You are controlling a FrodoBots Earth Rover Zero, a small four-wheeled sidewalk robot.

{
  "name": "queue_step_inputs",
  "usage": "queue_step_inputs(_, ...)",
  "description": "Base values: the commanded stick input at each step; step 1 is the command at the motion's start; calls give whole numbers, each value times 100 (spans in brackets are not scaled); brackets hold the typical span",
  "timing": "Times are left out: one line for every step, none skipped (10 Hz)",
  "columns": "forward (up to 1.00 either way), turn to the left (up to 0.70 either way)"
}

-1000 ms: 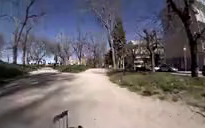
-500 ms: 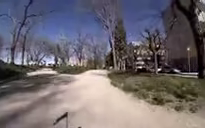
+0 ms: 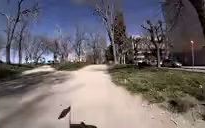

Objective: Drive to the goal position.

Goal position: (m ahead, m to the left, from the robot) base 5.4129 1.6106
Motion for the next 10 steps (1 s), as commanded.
queue_step_inputs(98,0)
queue_step_inputs(98,0)
queue_step_inputs(98,0)
queue_step_inputs(98,0)
queue_step_inputs(98,0)
queue_step_inputs(98,0)
queue_step_inputs(98,0)
queue_step_inputs(98,0)
queue_step_inputs(98,0)
queue_step_inputs(98,13)
